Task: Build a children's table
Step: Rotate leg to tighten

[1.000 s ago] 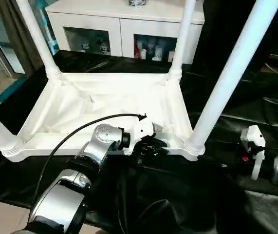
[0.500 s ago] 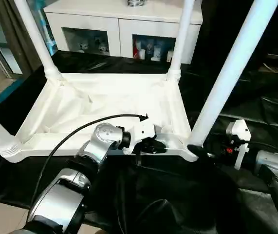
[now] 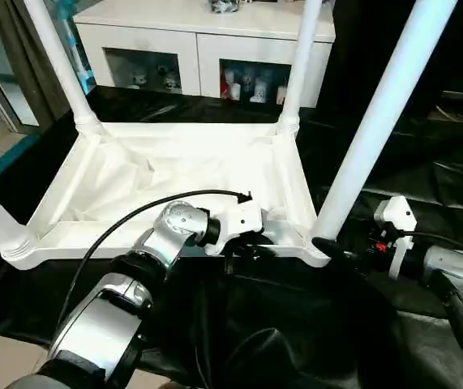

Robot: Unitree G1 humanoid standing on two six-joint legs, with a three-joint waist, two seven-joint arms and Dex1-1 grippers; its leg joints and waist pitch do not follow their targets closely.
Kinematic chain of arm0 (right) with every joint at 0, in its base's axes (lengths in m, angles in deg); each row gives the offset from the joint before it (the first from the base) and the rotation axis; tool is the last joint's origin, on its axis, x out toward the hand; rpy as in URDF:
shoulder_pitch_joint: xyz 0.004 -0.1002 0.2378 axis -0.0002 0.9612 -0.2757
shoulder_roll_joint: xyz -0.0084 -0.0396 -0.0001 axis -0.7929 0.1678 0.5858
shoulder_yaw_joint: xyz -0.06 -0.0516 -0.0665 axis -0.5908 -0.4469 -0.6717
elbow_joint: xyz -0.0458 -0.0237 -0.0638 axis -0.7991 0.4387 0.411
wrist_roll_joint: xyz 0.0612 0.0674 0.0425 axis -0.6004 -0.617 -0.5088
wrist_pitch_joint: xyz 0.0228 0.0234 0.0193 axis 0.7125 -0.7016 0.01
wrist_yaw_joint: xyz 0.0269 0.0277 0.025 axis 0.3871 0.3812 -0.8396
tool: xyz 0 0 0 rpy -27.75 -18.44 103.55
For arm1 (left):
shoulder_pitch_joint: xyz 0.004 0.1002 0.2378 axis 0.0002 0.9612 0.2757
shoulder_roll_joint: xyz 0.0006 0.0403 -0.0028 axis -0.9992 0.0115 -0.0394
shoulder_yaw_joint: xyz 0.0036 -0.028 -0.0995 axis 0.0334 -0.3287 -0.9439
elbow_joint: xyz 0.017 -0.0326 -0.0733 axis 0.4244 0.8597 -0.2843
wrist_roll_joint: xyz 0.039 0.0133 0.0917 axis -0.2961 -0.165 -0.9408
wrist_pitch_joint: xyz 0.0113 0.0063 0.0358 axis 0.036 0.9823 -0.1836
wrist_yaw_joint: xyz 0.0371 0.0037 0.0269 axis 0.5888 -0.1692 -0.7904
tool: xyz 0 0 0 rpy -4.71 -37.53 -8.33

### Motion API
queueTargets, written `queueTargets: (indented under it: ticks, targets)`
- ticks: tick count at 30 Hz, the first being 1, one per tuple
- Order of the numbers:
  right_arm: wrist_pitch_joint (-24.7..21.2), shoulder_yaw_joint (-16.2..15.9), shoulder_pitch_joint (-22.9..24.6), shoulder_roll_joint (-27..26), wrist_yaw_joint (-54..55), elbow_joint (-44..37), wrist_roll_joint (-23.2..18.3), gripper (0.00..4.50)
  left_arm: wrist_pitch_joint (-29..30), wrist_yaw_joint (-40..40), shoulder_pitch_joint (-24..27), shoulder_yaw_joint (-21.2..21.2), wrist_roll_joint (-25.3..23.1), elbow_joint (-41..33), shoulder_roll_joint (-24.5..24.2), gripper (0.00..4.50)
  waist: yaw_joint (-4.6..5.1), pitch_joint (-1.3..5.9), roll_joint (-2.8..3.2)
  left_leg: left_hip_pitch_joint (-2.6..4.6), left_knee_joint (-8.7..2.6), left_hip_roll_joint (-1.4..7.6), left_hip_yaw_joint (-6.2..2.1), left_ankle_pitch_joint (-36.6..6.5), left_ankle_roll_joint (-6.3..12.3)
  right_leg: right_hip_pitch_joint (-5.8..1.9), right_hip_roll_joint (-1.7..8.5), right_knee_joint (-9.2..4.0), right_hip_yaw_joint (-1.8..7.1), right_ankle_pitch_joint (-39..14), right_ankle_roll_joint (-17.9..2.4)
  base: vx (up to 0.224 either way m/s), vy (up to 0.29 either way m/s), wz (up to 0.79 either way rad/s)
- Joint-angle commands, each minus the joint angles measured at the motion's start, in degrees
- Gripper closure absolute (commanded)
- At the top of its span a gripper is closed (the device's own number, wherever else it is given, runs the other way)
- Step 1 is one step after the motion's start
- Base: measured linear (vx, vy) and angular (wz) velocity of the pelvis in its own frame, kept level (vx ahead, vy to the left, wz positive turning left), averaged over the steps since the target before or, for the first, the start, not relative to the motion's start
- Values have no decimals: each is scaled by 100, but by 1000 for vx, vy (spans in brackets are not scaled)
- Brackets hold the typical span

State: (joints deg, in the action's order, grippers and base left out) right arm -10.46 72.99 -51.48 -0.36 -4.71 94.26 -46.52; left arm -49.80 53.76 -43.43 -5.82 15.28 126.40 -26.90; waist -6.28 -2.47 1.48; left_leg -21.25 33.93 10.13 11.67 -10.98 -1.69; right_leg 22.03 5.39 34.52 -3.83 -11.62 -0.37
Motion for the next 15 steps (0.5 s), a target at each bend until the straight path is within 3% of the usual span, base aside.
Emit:
queueTargets:
  ticks: [1,4,11,12,15]
  targets:
    - [77,-59,-106,-15,-42,53,51,77,98,4,-50,27,-58,160,-31,408,-9,329,-131,71,-367,355,-157,-862,560,-242,417,-401,236,-753,-1432,0,0,0]
    - [101,-90,-120,-15,-55,88,79,77,121,96,-45,37,-41,162,-33,438,-14,334,-117,65,-366,360,-164,-787,591,-245,415,-383,236,-626,-1440,0,0,0]
    - [176,-213,-291,-59,-134,334,182,77,154,449,25,63,40,147,-50,446,5,357,-113,56,-338,354,-155,-634,693,-257,404,-329,228,-173,-1587,0,0,0]
    - [180,-213,-295,-60,-136,341,184,106,157,448,24,67,45,146,-51,450,-3,355,-111,54,-338,357,-155,-617,723,-262,410,-327,229,-134,-1593,0,0,0]
    - [185,-293,-366,-60,-213,425,226,124,140,565,53,85,77,113,-61,450,-13,354,-109,56,-337,359,-152,-626,735,-260,408,-328,225,-158,-1605,0,0,0]
